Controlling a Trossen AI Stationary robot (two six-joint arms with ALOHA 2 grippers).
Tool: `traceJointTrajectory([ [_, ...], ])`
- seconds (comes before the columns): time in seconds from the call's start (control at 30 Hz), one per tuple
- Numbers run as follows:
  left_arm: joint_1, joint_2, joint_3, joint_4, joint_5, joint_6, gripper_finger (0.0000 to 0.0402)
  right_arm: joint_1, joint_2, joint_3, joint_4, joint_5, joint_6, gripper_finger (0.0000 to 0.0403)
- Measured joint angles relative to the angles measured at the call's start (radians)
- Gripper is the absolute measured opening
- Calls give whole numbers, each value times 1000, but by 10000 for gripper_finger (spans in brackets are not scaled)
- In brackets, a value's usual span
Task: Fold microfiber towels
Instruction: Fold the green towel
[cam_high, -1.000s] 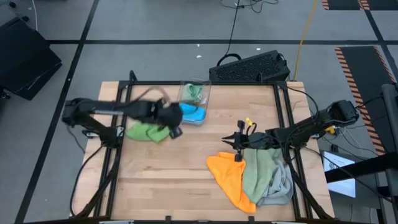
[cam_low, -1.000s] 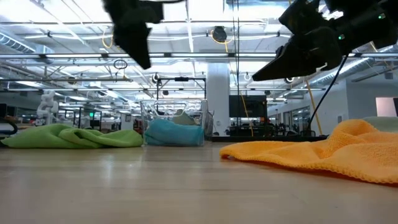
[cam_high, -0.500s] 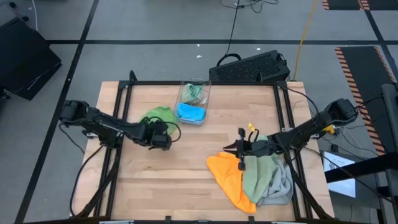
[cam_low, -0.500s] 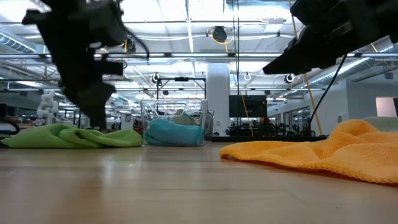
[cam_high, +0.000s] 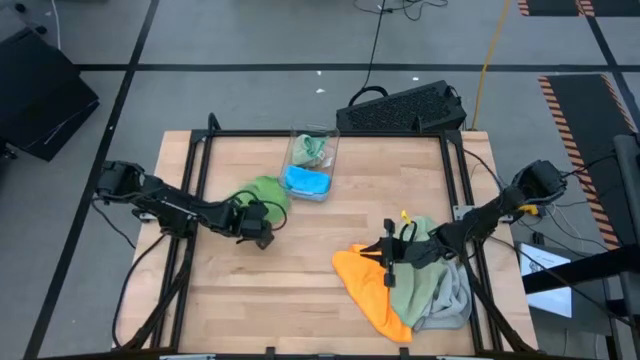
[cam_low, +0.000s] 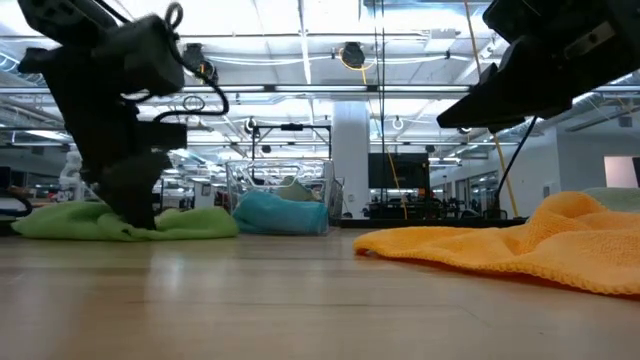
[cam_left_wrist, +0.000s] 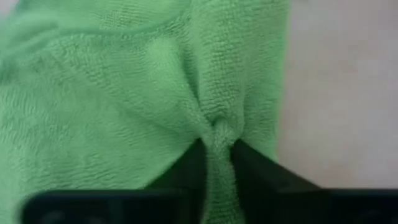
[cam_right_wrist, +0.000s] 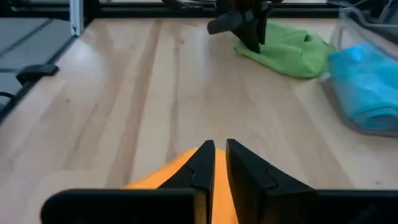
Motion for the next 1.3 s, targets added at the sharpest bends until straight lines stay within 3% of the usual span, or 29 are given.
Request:
traceJointTrajectory([
  [0.1, -62, 1, 30, 20, 30, 13, 15, 14, 59, 0, 83, 0, 26, 35],
  [0.33, -247, 1, 145, 32, -42, 44, 12, 21, 181, 22, 218, 23, 68, 35],
  [0.6, -398, 1, 181, 228, -186, 88, 28, -5, 287, 149, 212, 40, 21, 68],
  [0.8, -443, 13, 180, 312, -260, 159, 9, -35, 386, 258, 210, -129, -56, 128],
  [0.97, -447, 32, 181, 397, -281, 214, 19, -36, 496, 362, 193, -136, -111, 158],
  [1.17, -448, 63, 181, 467, -297, 235, 29, -37, 593, 461, 197, -107, -108, 165],
  [1.3, -449, 97, 181, 529, -298, 283, 14, -40, 609, 490, 200, -109, -108, 140],
])
